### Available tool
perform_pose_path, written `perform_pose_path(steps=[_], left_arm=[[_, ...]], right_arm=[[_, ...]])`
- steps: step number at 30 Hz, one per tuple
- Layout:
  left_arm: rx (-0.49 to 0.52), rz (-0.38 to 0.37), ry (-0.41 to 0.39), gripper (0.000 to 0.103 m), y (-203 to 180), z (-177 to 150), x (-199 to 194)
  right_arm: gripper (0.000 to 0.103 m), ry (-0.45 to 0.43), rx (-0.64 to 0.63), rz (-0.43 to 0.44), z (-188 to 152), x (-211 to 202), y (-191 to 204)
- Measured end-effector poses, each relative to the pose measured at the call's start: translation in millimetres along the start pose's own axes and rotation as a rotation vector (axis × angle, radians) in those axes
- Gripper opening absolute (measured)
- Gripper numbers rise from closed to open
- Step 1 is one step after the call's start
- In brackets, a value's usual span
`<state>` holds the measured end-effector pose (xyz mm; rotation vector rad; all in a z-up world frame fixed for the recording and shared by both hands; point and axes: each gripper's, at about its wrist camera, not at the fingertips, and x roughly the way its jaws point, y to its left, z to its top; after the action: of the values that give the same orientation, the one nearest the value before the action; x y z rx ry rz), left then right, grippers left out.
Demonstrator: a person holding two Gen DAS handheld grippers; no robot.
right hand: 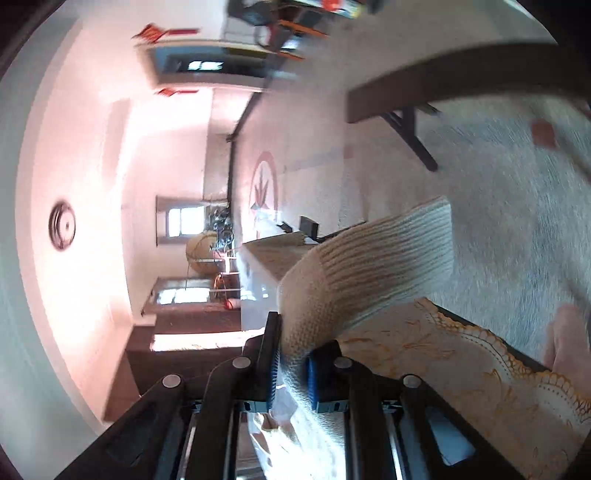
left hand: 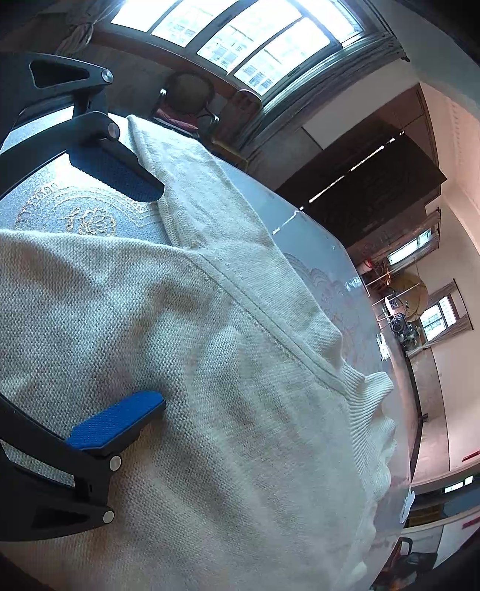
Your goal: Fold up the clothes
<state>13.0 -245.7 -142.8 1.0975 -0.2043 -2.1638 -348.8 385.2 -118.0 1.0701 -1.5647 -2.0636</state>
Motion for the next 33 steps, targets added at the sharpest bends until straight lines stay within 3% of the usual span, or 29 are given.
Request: perform_pose_path(steps=[4,7,11,13,14,15,18,20,23,28,33], left_arm=[[-0.031,-0.041,0.013,0.103,6,-1,3],[-0.066,-0.084,0.029,0.103,12,0,8],[-0.13,-0.151,0.057,0.103,23,-1,14],[-0.169,-0.192,0.073,0.103,30,-2,19],[-0.19,-0.215,0.082,0.103,34,-3,21],[-0.212,-0.237,0.091,0.103,38,-4,23],[-0.29,-0.285,0.117,0.103,51,-8,31],[-0.358,-0.303,0.14,0.103,61,-12,37],[-0.458,-0.319,0.148,0.103,78,-15,42],[-0.567,-0.431,0.053,0.103,95,3,37],[-0.621,-0.501,0.072,0.103,97,49,59]], right_arm=[[0.011,0.036,-0.429,0.009,-77,22,129],[0.011,0.043,-0.793,0.015,-176,48,212],[0.013,0.105,-1.253,0.039,-349,102,252],[0.018,0.272,-1.379,0.041,-430,137,243],[0.025,0.394,-1.419,0.026,-466,156,231],[0.025,0.506,-1.461,-0.006,-498,171,214],[0.025,0.734,-1.595,-0.113,-569,189,168],[0.025,0.8,-1.58,-0.092,-576,174,156],[0.026,0.822,-1.5,-0.104,-560,145,146],[0.027,0.724,-1.285,-0.233,-497,126,120],[0.029,0.623,-1.034,-0.344,-435,118,88]])
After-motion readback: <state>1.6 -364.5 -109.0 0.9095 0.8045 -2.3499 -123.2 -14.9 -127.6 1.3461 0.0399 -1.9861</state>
